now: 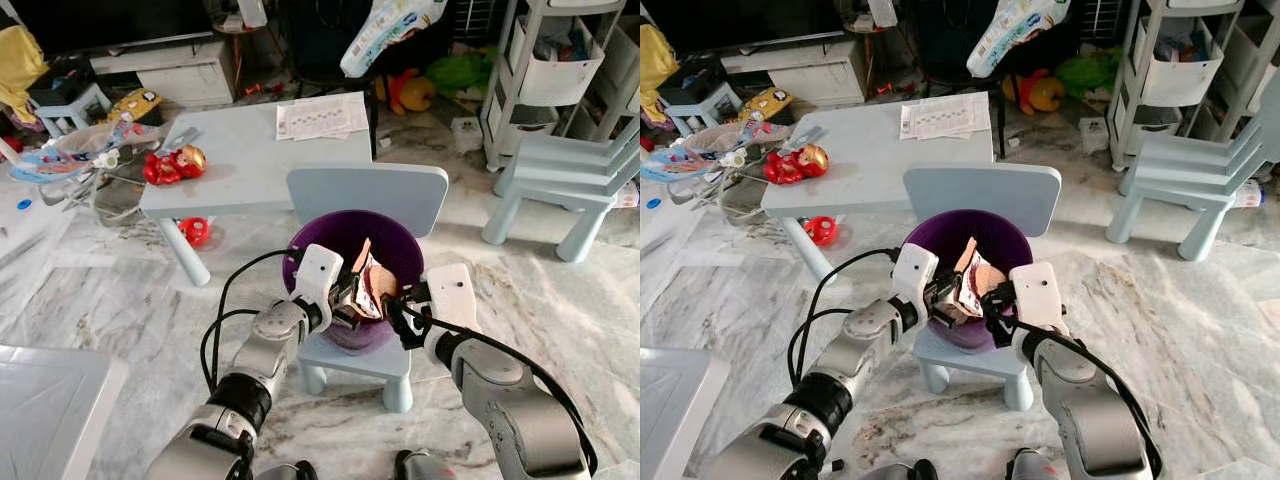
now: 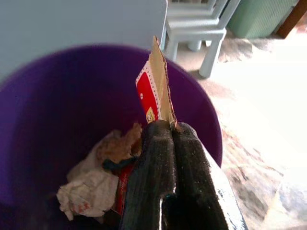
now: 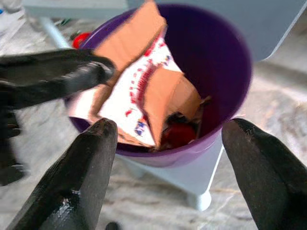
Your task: Picking trash to rubbish bin
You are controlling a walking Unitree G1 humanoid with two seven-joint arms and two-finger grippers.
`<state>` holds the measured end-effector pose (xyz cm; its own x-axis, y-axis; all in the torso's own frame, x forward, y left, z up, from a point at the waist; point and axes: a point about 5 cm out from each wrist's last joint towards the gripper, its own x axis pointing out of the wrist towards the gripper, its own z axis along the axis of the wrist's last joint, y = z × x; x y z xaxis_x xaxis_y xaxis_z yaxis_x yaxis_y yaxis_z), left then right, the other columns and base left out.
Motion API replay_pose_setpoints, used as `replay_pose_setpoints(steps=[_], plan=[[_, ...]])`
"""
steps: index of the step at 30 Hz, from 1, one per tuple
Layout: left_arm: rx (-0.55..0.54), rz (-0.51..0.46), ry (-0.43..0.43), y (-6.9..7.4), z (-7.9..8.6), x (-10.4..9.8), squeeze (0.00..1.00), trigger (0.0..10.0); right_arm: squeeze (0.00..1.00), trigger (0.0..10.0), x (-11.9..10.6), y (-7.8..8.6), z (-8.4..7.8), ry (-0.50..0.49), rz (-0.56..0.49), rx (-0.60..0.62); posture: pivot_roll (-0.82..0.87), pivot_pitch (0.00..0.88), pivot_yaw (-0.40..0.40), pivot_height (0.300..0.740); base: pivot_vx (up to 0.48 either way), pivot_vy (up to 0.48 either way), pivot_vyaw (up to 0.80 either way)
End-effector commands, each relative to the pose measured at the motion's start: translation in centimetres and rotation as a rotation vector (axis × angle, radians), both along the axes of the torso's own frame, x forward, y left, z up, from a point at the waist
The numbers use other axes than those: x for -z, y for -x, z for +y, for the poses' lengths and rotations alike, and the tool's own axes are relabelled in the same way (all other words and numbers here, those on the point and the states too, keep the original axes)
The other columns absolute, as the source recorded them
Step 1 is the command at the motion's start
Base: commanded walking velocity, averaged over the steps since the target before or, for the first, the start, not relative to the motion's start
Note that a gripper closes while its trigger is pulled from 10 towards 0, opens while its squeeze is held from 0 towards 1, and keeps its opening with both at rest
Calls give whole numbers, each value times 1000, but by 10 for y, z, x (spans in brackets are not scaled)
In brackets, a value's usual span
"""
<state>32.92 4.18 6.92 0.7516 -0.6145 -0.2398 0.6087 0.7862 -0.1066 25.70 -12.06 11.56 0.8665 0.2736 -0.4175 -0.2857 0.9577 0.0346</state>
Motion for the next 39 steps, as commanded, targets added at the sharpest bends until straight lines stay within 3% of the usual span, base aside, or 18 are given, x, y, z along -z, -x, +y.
replay_pose_setpoints(steps=[1, 2, 3, 12, 20, 28, 31, 33, 35, 39], plan=[[-27, 14, -22, 1, 3, 7, 0, 10000, 0, 10000, -5, 4, 7, -9, 9, -38, -211, 157, 151, 740, 0, 0, 0], [-29, 13, -22, 1, 3, 7, 0, 10000, 0, 10000, -6, 4, 7, -9, 8, -36, -211, 157, 151, 740, 0, 0, 0], [-51, 12, -26, 0, 3, 8, 1000, 10000, 0, 10000, -6, 5, 7, -9, 12, -33, -222, 158, 154, 740, 0, 0, 0], [-161, 7, -53, -5, 6, 9, 1000, 10000, 0, 10000, -5, 12, 7, -16, 52, -37, -247, 159, 159, 740, 0, 0, 0], [-168, -8, -35, -7, 4, 6, 1000, 10000, 0, 10000, -4, 13, 7, -14, 64, -37, -246, 159, 161, 740, 0, 0, 0], [-225, -94, 6, -22, 7, -17, 1000, 10000, 0, 10000, -5, 11, 9, -16, 52, -40, -229, 156, 158, 740, 0, 0, 0], [-367, -249, 25, -40, 37, -47, 1000, 10000, 0, 10000, -10, 1, 7, 21, -26, -25, -208, 150, 148, 740, 0, 0, 0], [-400, -289, 37, -44, 48, -55, 1000, 10000, 0, 10000, -12, -1, 6, 36, -50, -23, -199, 147, 145, 740, 0, 0, 0], [-461, -374, 57, -50, 73, -72, 1000, 10000, 0, 10000, -15, -8, 5, 69, -109, -10, -174, 140, 136, 740, 0, 0, 0], [-509, -477, 88, -53, 95, -94, 1000, 10000, 0, 10000, -19, -17, 4, 92, -161, 9, -144, 131, 124, 740, 0, 0, 0]])
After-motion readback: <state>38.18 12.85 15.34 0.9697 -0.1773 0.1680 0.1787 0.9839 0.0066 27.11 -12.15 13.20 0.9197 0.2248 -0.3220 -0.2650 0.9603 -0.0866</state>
